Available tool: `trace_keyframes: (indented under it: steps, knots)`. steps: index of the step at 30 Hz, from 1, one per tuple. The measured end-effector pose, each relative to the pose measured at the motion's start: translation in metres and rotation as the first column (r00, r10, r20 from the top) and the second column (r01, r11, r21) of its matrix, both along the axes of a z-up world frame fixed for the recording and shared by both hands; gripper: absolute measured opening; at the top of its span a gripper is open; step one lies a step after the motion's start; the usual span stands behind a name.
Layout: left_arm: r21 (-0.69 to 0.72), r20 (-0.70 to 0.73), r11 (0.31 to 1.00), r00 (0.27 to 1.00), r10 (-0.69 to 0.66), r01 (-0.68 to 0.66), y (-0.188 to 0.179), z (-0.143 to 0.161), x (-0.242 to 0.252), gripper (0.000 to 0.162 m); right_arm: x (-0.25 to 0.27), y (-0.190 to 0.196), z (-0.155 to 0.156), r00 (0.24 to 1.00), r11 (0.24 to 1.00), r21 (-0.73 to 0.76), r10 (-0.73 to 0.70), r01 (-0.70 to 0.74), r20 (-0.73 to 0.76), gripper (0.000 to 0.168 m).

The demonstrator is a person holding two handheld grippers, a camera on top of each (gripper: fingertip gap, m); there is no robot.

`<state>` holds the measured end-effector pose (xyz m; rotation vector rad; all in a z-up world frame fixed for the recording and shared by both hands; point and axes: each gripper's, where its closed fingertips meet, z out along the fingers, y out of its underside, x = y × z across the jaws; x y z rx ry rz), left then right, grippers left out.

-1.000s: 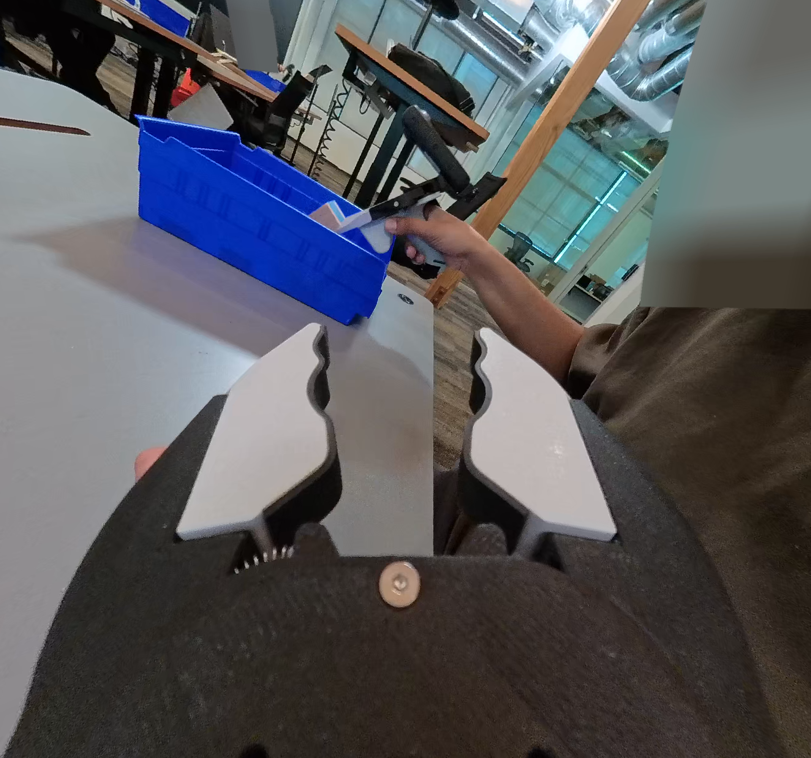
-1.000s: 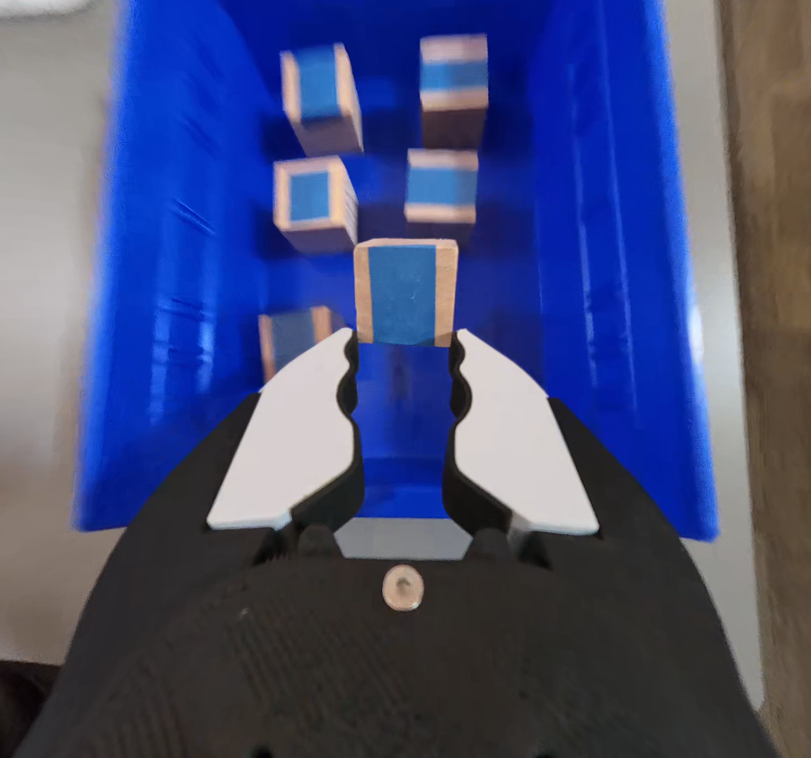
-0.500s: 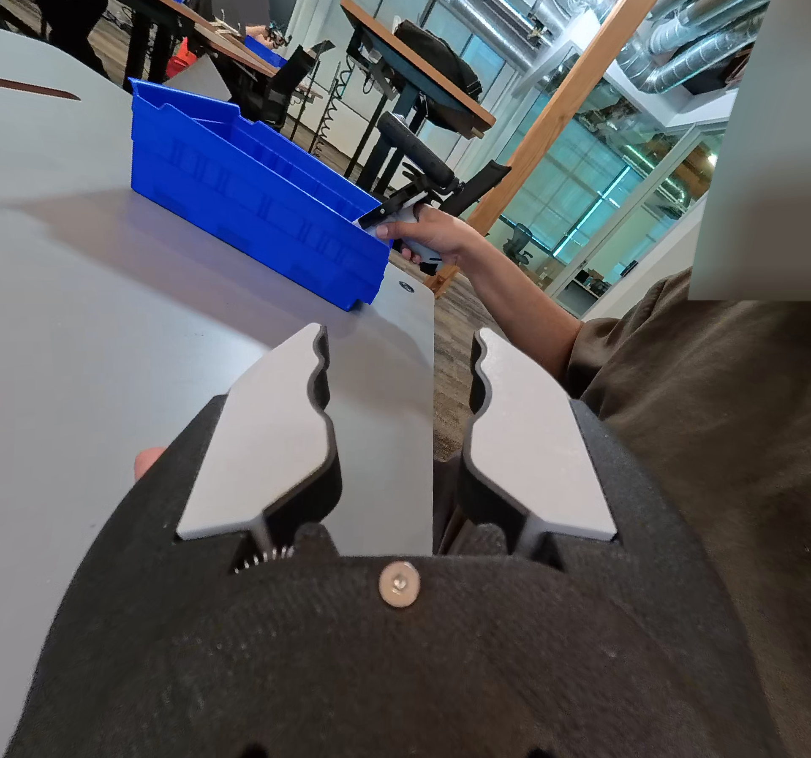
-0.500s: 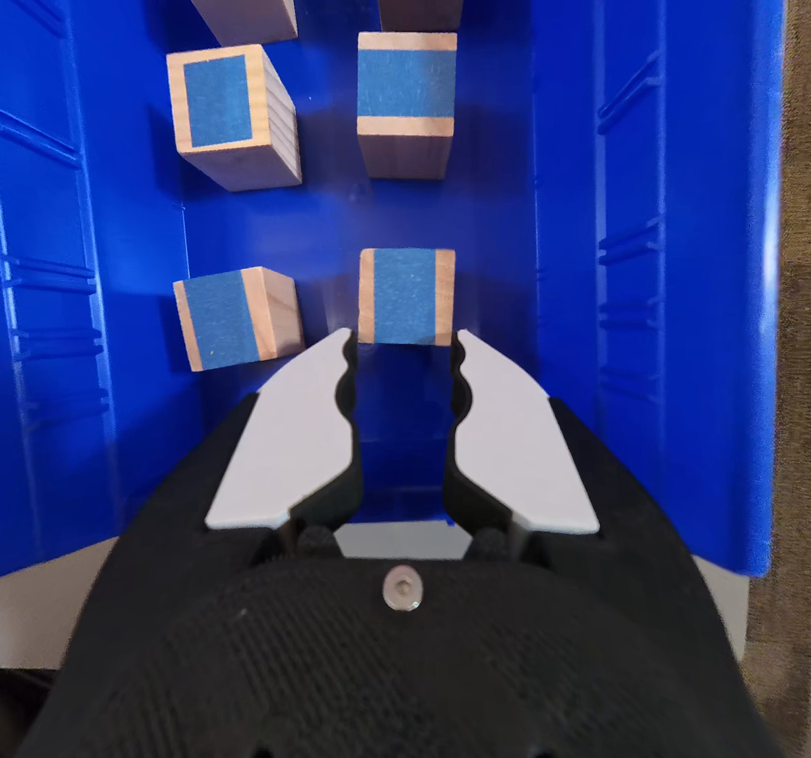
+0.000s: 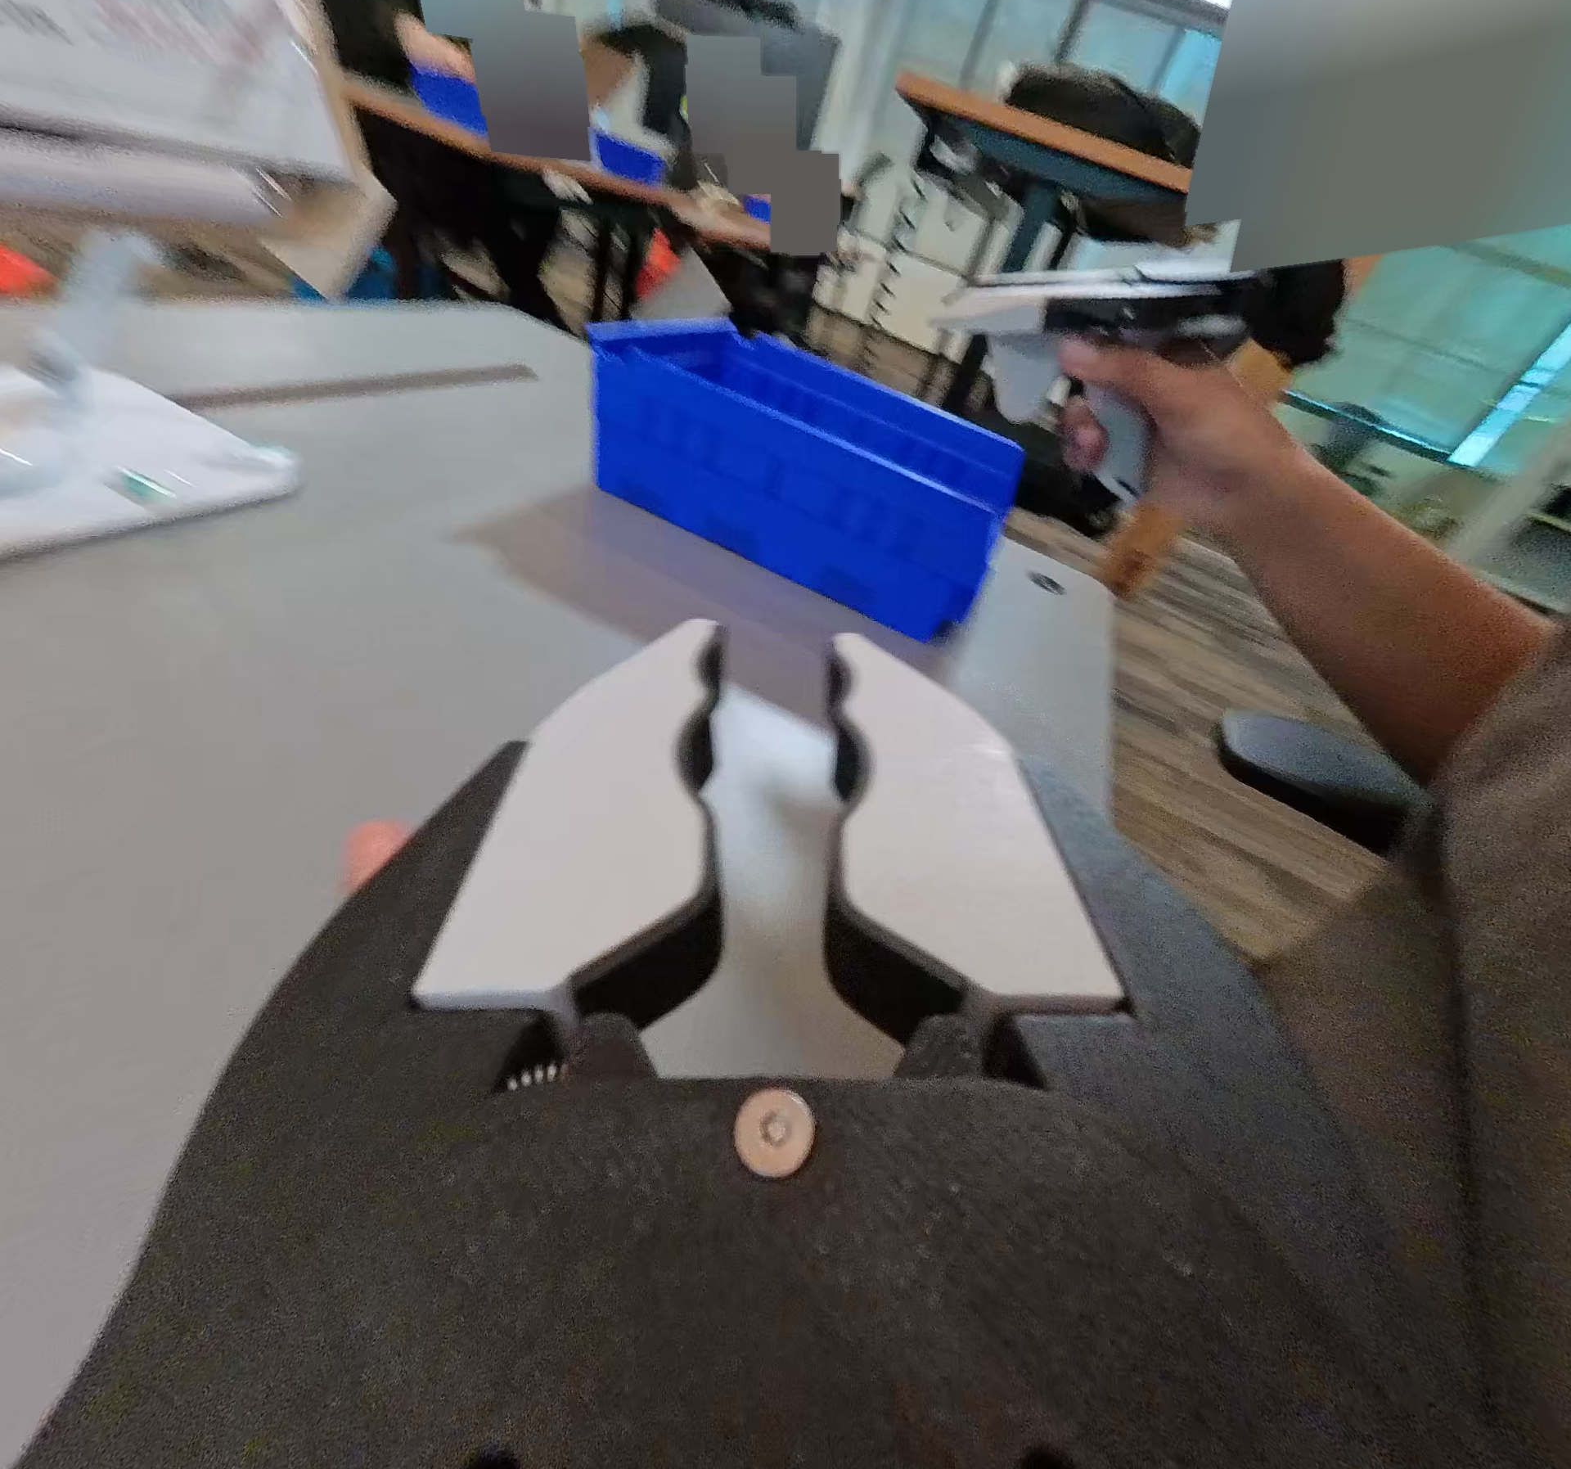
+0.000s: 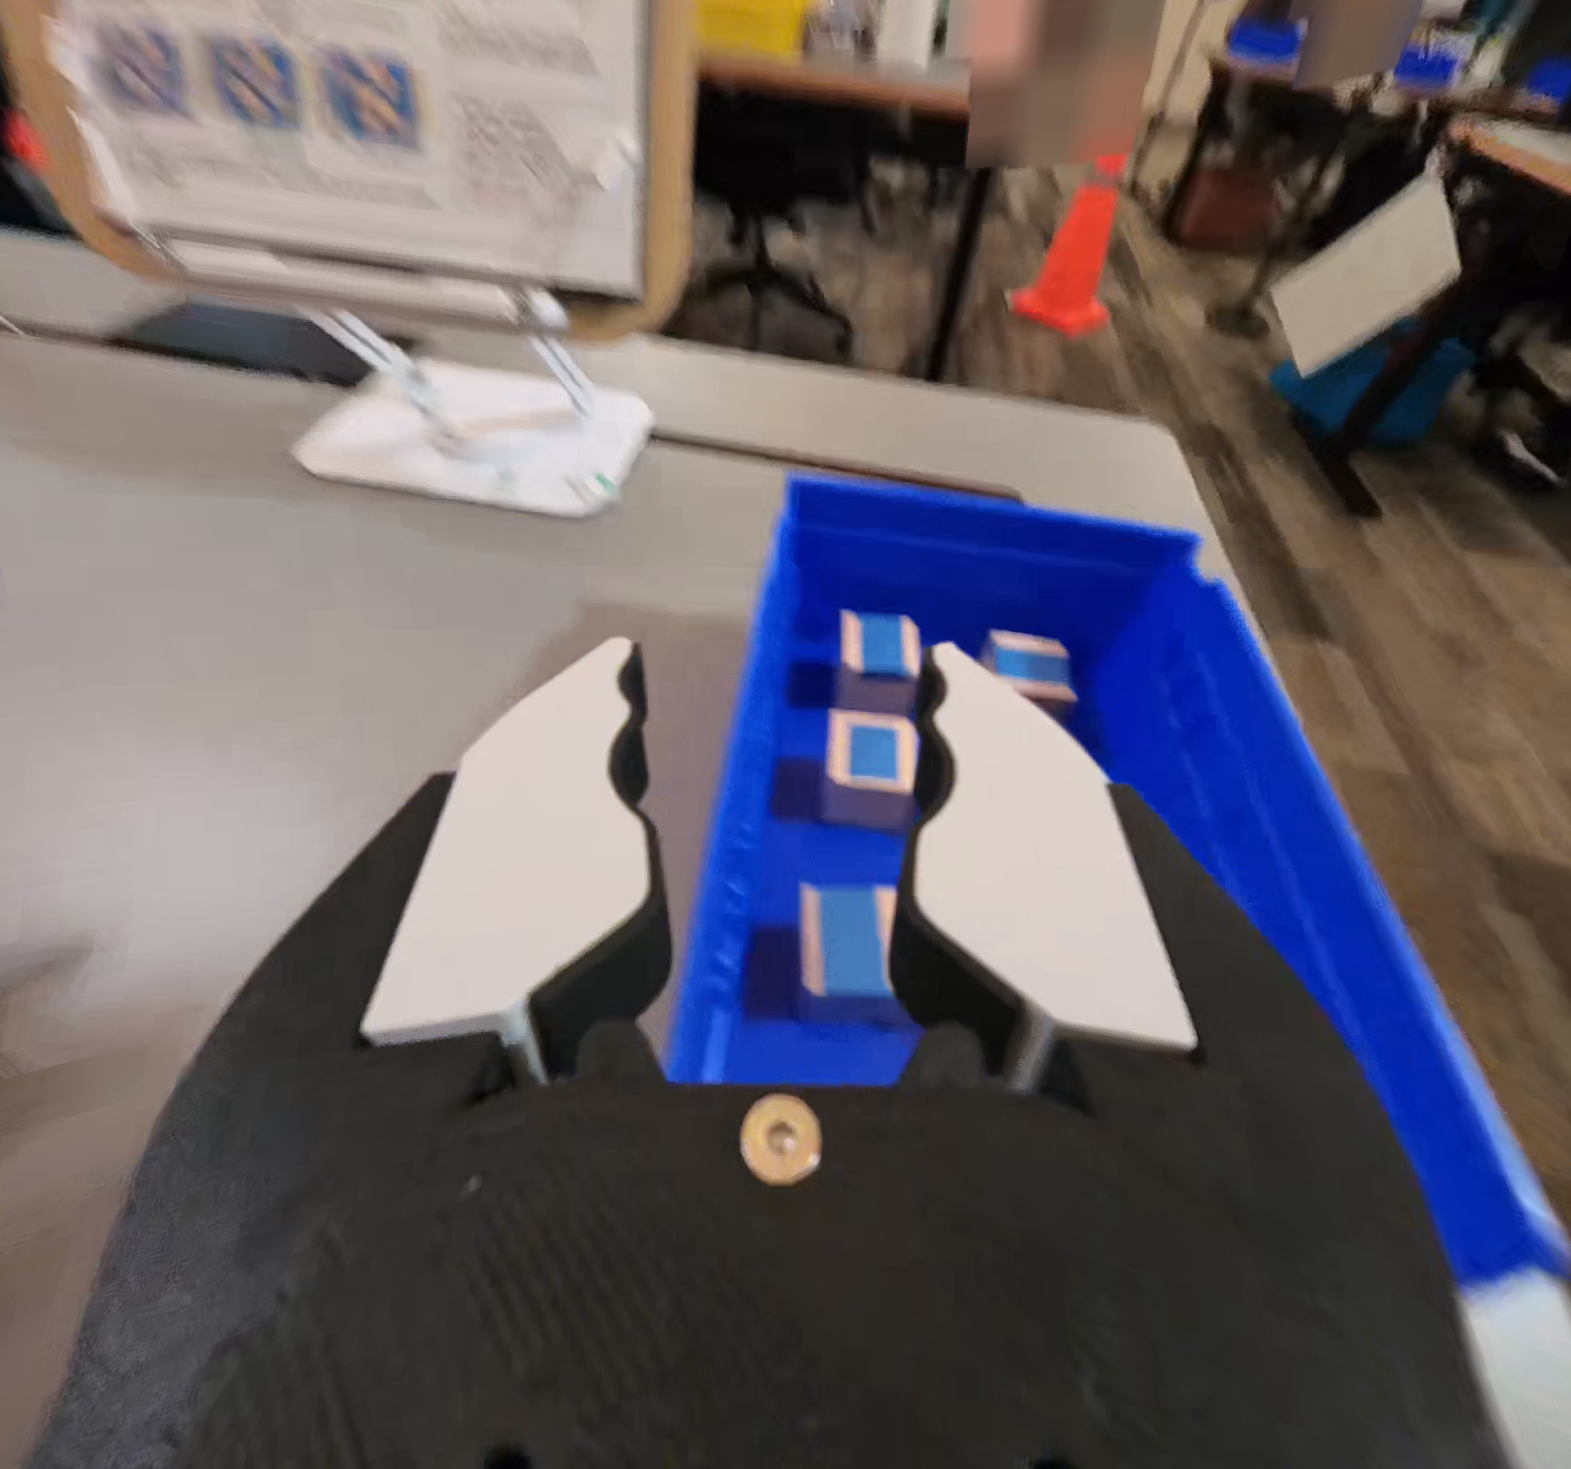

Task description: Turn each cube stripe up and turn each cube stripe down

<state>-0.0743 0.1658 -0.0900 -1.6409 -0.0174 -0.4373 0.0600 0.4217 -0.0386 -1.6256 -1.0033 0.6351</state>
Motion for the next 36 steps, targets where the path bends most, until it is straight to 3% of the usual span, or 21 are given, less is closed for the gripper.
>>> trace_keyframes:
  steps: [1,3,6,9,11,12,15,19,21,23,25,29,31,33,34,36]
  knots:
    - [0.054,-0.021,0.996,0.997,0.079,-0.078,-0.001,0.009,-0.011,0.002,-0.010,-0.014,0.007,0.996,0.999,0.022,0.033,-0.032,-0.081,0.056]
    - [0.176,-0.042,0.956,0.968,0.245,-0.235,-0.005,0.029,-0.033,0.000,-0.029,-0.040,0.014,0.974,0.995,0.063,0.092,-0.080,-0.209,0.047]
    - [0.218,-0.125,0.907,0.912,0.391,-0.360,-0.009,0.038,-0.050,0.001,-0.056,-0.087,-0.002,0.952,0.981,0.070,0.194,-0.183,-0.238,0.039]
    - [0.131,-0.158,0.874,0.860,0.485,-0.469,-0.010,0.027,-0.064,0.002,-0.073,-0.133,-0.020,0.921,0.953,-0.045,0.276,-0.299,-0.274,0.038]
    - [0.007,-0.156,0.900,0.889,0.430,-0.435,-0.007,0.010,-0.061,0.000,-0.078,-0.153,-0.017,0.886,0.929,-0.057,0.329,-0.366,-0.328,0.035]
    - [-0.058,-0.152,0.887,0.882,0.446,-0.459,-0.008,0.002,-0.066,0.000,-0.080,-0.157,-0.013,0.873,0.926,-0.028,0.344,-0.376,-0.346,0.042]
    - [-0.084,-0.132,0.859,0.860,0.492,-0.504,-0.019,-0.002,-0.078,0.000,-0.074,-0.144,-0.011,0.900,0.958,0.041,0.281,-0.284,-0.332,0.041]
    - [-0.107,-0.036,0.859,0.866,0.499,-0.500,-0.041,-0.005,-0.080,0.000,-0.058,-0.136,-0.021,0.904,0.961,-0.080,0.217,-0.264,-0.368,0.038]
    - [-0.117,-0.021,0.854,0.861,0.507,-0.506,-0.045,-0.014,-0.086,0.000,-0.049,-0.133,-0.030,0.910,0.961,-0.130,0.181,-0.245,-0.373,0.030]
    - [-0.096,-0.034,0.856,0.862,0.507,-0.507,-0.043,-0.021,-0.094,0.000,-0.040,-0.133,-0.039,0.920,0.963,-0.112,0.194,-0.244,-0.340,0.004]
    - [-0.061,-0.085,0.863,0.865,0.495,-0.501,-0.037,-0.027,-0.104,0.000,-0.033,-0.134,-0.046,0.923,0.957,-0.108,0.223,-0.268,-0.315,0.000]
    - [-0.007,-0.008,0.885,0.885,0.466,-0.466,-0.034,-0.021,-0.105,0.000,-0.017,-0.131,-0.056,0.917,0.929,-0.215,0.220,-0.301,-0.333,0.000]
    - [0.063,-0.102,0.829,0.822,0.560,-0.556,-0.040,-0.010,-0.113,0.000,-0.007,-0.126,-0.054,0.923,0.935,-0.231,0.183,-0.271,-0.339,0.000]
    - [0.167,-0.151,0.701,0.684,0.713,-0.694,-0.054,0.006,-0.131,0.000,0.000,-0.122,-0.045,0.923,0.950,-0.204,0.155,-0.238,-0.353,0.000]
    - [0.162,-0.149,0.666,0.649,0.746,-0.728,-0.058,0.009,-0.137,0.000,0.003,-0.119,-0.043,0.928,0.961,-0.183,0.135,-0.208,-0.347,0.000]
    - [0.065,-0.160,0.754,0.739,0.654,-0.653,-0.047,0.001,-0.128,0.000,0.004,-0.113,-0.041,0.947,0.981,-0.130,0.096,-0.141,-0.308,0.000]
